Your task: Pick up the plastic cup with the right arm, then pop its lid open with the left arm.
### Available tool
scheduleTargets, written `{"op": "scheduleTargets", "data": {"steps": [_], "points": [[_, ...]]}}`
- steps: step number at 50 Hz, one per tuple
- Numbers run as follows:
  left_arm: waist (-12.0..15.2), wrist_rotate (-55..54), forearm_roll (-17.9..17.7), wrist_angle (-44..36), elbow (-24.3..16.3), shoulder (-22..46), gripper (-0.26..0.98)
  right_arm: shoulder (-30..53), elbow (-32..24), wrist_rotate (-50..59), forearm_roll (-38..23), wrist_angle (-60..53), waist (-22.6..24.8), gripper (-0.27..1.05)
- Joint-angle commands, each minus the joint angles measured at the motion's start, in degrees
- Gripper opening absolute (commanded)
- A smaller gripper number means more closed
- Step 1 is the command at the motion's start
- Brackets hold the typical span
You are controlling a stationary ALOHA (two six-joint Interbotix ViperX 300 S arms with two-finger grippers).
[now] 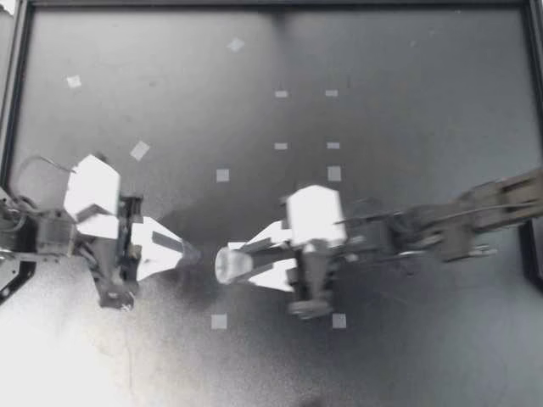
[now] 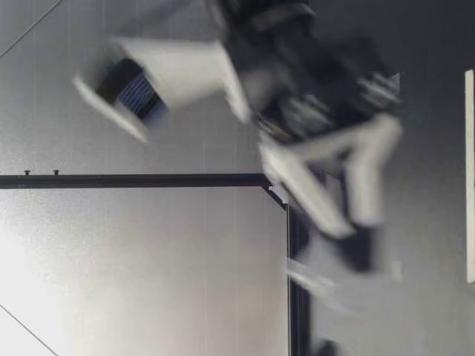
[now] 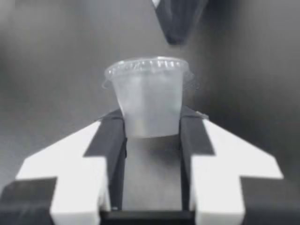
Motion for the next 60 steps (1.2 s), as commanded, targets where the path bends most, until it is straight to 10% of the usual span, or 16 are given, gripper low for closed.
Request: {"op": "scheduleTargets", "data": {"steps": [1,21,44,60], "points": [[-0.26,-4.92,0.09,-6.06,-0.79,0.09,-0.11,-2.46,2.29,-0.18,-0.09,-9.32,-0.44,0.29],[-2.99,-39.11,2.9,-28.12,-6.24,10.72,-0.07,2.02,2.55,-8.09,-0.09,-23.38,-0.53,0.29],[-3.08,-39.99,0.26,-22.76,-5.98,9.49,0.6,0.79,3.08,-8.17,-2.11,-24.17,-0.18,0.29],[-2.99,-40.25,-0.26,-22.59,-7.03,9.14,0.64,2.46,2.2,-8.35,-2.2,-26.28,-0.26,0.29]]}}
